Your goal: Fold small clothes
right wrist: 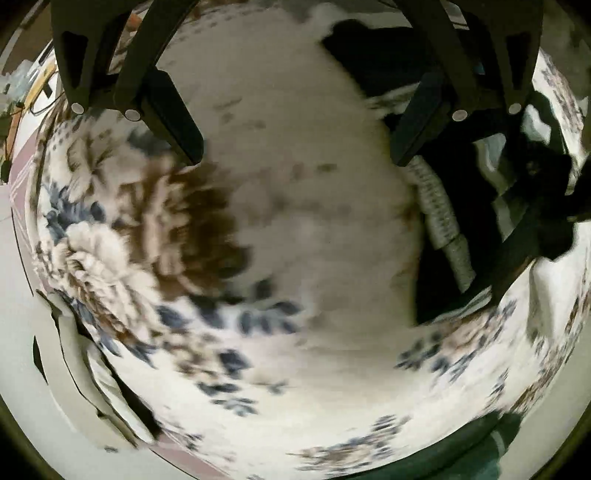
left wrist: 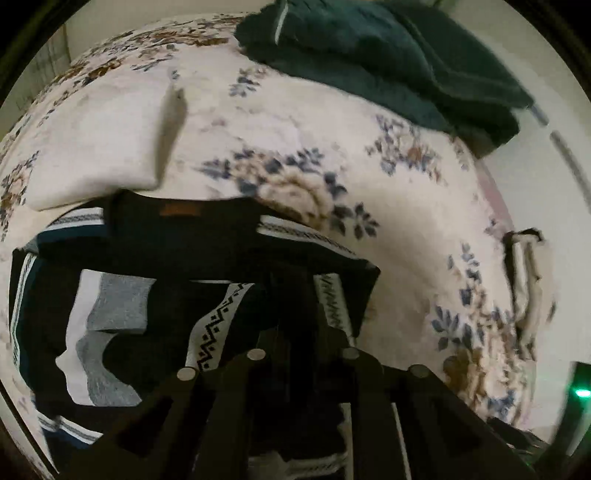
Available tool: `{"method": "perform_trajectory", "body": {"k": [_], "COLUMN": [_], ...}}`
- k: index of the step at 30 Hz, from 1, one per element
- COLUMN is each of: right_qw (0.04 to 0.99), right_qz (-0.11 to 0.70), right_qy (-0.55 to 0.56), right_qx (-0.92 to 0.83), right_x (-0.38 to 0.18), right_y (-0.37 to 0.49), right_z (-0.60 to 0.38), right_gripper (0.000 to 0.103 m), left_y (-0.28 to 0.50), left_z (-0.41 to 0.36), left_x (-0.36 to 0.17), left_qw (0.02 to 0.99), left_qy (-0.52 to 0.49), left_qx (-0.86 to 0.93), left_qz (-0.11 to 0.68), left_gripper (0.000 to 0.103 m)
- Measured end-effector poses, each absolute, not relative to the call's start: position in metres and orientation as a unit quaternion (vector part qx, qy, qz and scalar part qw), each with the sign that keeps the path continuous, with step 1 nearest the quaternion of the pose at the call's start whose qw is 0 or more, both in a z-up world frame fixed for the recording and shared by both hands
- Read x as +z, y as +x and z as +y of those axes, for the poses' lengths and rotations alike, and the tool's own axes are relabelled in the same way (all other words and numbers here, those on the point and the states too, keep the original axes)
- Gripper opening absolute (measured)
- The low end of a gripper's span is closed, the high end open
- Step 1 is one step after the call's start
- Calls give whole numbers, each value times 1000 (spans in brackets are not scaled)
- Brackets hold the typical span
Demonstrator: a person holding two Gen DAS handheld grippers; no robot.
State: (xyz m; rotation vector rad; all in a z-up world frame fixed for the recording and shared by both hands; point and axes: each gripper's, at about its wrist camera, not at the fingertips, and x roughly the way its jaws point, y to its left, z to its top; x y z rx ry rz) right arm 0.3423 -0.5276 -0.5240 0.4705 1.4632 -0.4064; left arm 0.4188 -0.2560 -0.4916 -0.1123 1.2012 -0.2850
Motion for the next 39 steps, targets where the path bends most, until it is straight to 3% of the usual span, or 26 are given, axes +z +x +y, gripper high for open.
{"method": "perform_trajectory", "body": {"k": [1, 3, 4, 5, 6, 9, 11, 14, 21, 22, 23, 27, 33, 34, 38, 39], "right_qw": [694, 686, 682, 677, 670, 664, 667, 666, 593, 585, 596, 692, 664, 656, 678, 689], "right_qz": [663, 668, 669, 675, 682, 687, 680, 673, 689, 678, 671, 620, 683, 690, 663, 655], "right_qy": [222, 249, 268, 276, 280, 293, 304, 321, 412, 441, 436, 370, 304, 305, 314, 308], "right_qx": [-172, -147, -122, -103, -87, -38, -5, 27, 63, 67, 62, -10, -28, -33, -47, -45], "right_x": [-525, -525, -526, -528, -530, -530, -528, -537, -641, -651, -649, -603, -632, -631, -591, -576], "right_y": [342, 339, 340, 343, 346, 365, 386, 428, 533, 541, 546, 572, 614, 615, 591, 582], "right_z": [-541, -561, -571, -575, -576, -573, -563, -546, -512, -508, -505, -514, -510, -511, -515, -512], "right_gripper": [102, 96, 76, 55, 50, 49, 60, 65, 63, 47, 7, 7, 8, 12, 50, 50], "left_y": [415, 409, 406, 401, 397, 379, 364, 340, 299, 296, 293, 286, 288, 288, 298, 304], "left_z": [-265, -275, -276, -272, -266, -232, -192, -122, -3, 6, 13, 30, 36, 38, 54, 57], "left_x": [-494, -494, -493, -491, -490, -487, -489, -499, -549, -553, -556, -559, -569, -569, -562, -558], "left_qw": [815, 815, 815, 816, 817, 820, 820, 816, 782, 779, 778, 777, 778, 778, 781, 785], "left_qy": [-52, -53, -52, -49, -48, -50, -53, -50, -65, -65, -64, -76, -74, -78, -116, -121], "left_qx": [-134, -139, -142, -139, -133, -101, -58, 26, 153, 160, 167, 169, 147, 144, 130, 125], "left_qz": [562, 560, 559, 559, 559, 562, 567, 575, 601, 602, 602, 601, 606, 607, 600, 595], "left_gripper": [14, 36, 74, 103, 103, 103, 103, 103, 103, 103, 103, 103, 103, 103, 103, 103]}}
